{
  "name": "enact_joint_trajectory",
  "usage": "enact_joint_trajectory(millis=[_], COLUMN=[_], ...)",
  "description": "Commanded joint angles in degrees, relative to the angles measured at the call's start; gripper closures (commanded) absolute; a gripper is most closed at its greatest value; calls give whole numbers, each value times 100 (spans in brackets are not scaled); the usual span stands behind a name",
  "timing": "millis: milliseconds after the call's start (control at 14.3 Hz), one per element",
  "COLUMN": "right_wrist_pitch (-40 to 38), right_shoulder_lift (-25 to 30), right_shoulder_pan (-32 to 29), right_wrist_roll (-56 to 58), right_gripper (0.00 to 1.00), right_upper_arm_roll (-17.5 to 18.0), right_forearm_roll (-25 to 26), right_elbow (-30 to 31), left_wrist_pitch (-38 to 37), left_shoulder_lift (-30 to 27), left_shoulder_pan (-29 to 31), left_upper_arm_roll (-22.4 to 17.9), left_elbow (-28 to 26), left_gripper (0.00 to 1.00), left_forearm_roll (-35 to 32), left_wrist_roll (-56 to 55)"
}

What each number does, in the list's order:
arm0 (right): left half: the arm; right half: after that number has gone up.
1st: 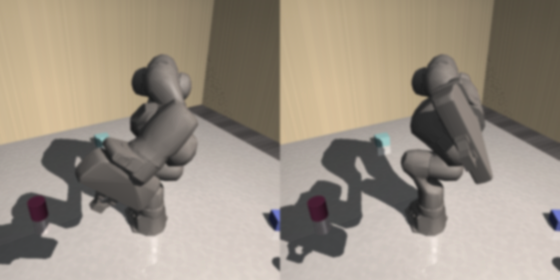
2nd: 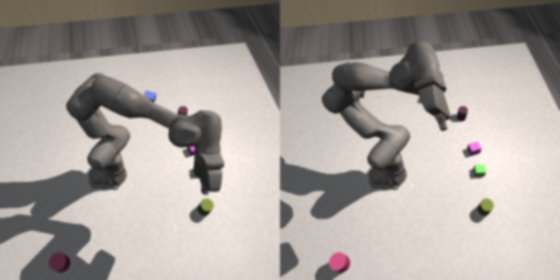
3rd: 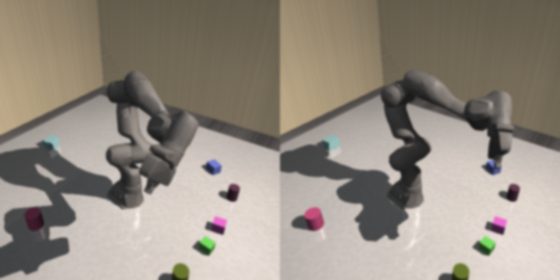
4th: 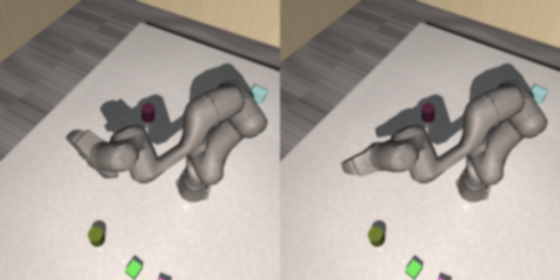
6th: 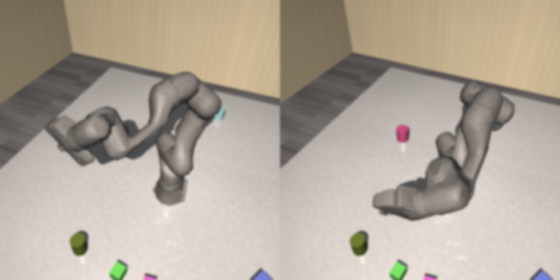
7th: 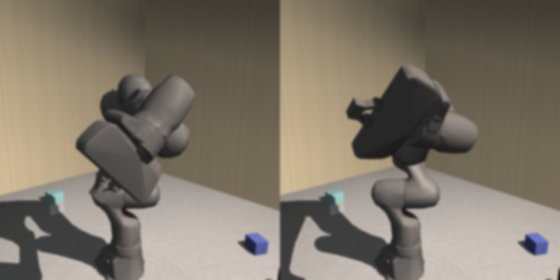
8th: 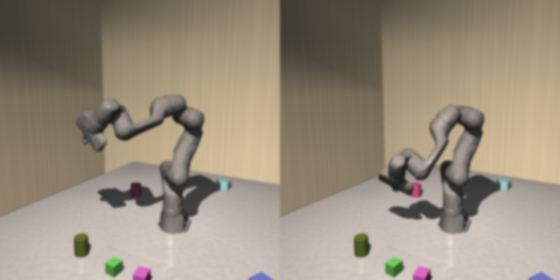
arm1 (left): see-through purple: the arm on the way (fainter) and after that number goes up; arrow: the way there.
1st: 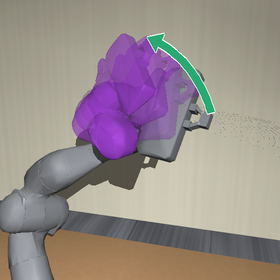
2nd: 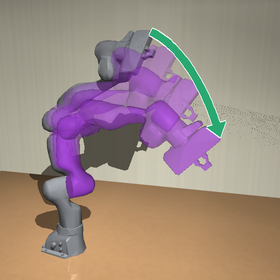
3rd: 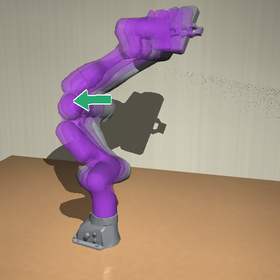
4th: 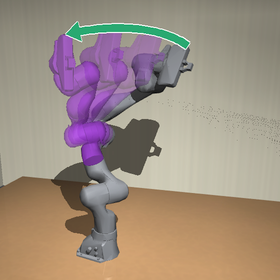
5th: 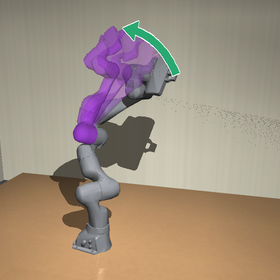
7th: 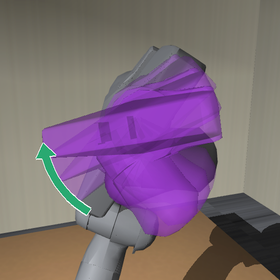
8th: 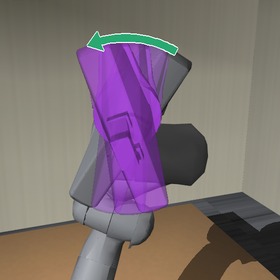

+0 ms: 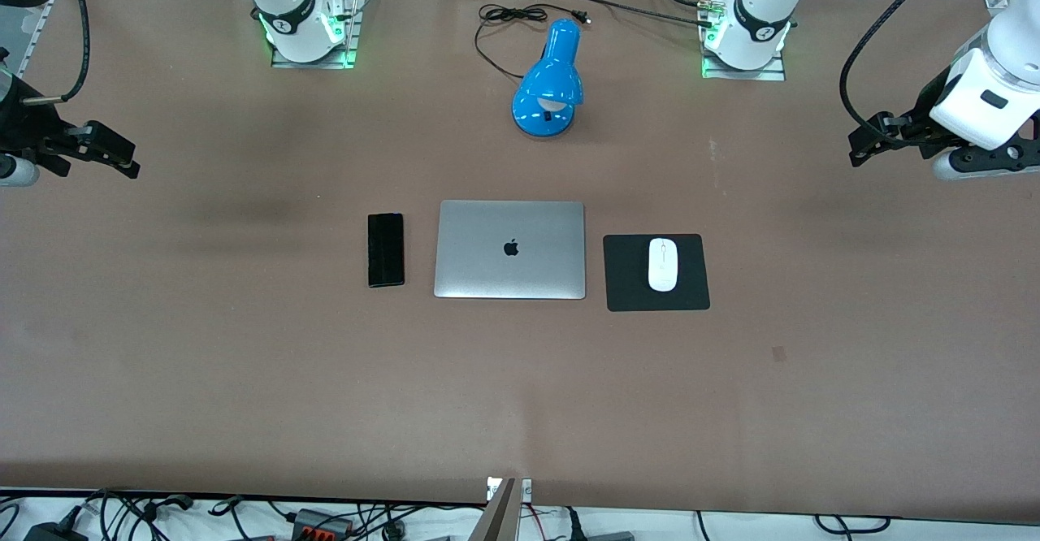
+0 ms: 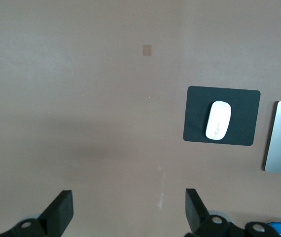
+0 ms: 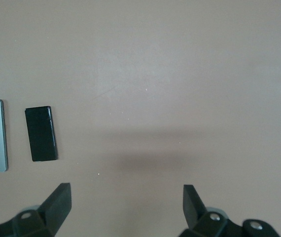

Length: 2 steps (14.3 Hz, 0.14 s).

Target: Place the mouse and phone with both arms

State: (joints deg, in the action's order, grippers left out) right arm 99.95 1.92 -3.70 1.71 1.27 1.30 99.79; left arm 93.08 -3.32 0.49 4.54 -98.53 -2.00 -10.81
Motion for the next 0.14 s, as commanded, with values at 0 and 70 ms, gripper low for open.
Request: enact_joint_trajectory(millis=[0,70], right_wrist_pitch=[-2,7], right_shoulder_lift=[151,142], right_shoulder_pan=[-7,-7], right_wrist_roll=[93,93], right_gripper=[0,0], right_upper_arm_roll=[14,13], right_forearm_roll=[-51,-59], right_elbow=[138,129], left_wrist_pitch=[-132,-132], left_shoulder_lift=[68,68], left_shoulder_pan=[21,30], left_upper_arm_roll=[-32,-32], left_elbow=[168,168], left_gripper=[0,0], left_forearm_roll=[130,130], left_wrist_roll=[141,141])
